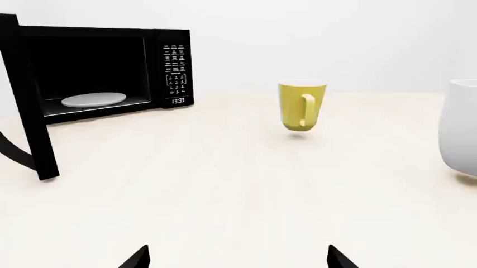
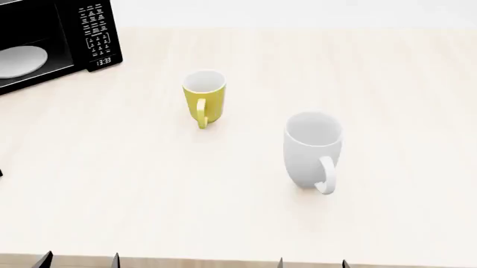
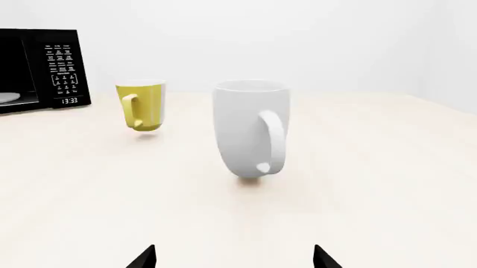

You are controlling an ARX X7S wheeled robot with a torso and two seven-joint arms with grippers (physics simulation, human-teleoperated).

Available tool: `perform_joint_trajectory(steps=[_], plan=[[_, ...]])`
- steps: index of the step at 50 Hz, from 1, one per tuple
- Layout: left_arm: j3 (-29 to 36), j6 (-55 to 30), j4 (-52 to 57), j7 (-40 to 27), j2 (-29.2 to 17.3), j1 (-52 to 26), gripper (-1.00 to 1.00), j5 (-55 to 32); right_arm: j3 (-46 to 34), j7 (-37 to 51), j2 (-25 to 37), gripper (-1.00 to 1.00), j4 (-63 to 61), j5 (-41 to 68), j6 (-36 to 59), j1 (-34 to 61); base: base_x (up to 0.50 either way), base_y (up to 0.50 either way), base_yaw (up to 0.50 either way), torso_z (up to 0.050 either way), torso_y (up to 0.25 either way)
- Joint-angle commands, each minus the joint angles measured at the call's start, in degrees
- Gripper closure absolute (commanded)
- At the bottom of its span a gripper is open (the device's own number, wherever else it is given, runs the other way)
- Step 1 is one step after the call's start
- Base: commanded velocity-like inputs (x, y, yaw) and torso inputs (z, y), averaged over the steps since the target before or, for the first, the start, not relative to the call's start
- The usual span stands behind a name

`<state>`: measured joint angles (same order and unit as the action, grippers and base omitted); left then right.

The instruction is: Put the yellow and white mug to the front of the white mug.

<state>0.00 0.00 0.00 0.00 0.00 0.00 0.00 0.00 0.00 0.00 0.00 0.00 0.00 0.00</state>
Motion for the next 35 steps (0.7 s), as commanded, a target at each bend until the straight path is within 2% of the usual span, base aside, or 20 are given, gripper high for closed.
perform_joint_trajectory(steps=[1,22,35], plan=[[1.0,-0.3,-0.2,-1.1,-1.0,-0.1,-1.0,-0.7,-0.6,3.8,0.9,-1.0,-2.7,-1.8,2.4,-0.7,0.0,0.0,0.0,0.0,0.0],[4.0,-0.1,-0.9,-4.3,-3.8,-0.7,-1.0,-3.1,-3.9,7.5,3.9,-1.0,-4.6,0.3,2.3,-1.4,0.0,0.0,0.0,0.0,0.0],[4.2,-0.5,-0.3,-5.7,-4.9,-0.9,-1.0,-4.2,4.6,11.1,7.1,-1.0,-11.9,5.5,6.4,-4.4,0.0,0.0,0.0,0.0,0.0]])
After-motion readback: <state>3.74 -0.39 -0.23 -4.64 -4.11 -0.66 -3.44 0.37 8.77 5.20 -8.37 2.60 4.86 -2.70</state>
